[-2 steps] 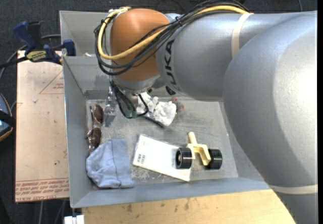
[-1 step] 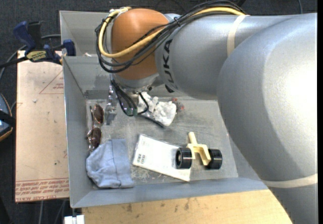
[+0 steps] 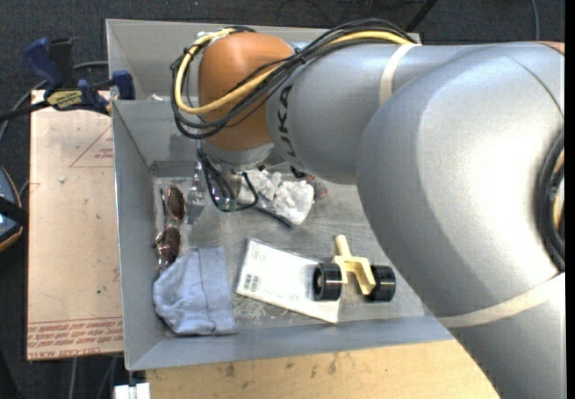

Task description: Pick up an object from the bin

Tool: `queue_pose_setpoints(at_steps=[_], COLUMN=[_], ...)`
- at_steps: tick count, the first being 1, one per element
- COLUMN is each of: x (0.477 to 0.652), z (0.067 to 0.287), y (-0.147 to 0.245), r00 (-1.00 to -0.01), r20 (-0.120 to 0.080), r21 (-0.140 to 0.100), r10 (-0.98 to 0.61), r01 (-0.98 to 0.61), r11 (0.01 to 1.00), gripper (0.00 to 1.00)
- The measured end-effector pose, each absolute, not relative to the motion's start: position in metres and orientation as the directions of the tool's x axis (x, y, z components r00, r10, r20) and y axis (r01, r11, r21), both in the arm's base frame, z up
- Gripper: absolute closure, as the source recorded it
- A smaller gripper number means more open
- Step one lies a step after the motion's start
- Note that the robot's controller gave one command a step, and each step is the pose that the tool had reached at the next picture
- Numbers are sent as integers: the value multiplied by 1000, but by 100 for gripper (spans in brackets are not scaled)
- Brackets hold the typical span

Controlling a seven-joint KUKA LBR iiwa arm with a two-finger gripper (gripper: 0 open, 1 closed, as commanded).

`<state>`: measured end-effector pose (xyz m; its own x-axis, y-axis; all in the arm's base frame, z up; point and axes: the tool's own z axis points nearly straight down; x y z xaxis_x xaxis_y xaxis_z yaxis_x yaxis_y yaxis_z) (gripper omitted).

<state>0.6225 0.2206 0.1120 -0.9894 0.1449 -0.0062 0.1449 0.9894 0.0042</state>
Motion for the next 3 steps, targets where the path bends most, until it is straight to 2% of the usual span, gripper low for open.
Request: queue_pose_setpoints(at_steps=[1,2,3], x=[618,619,596], z=[79,119,131], y=[240,238,236], r00=[-997,-998,-999], r20=[-1,5,-14], r21=[-1,-2,6], r10=[72,62,38], r01=[72,62,38], r11=[997,998,999], gripper=[100,100,100])
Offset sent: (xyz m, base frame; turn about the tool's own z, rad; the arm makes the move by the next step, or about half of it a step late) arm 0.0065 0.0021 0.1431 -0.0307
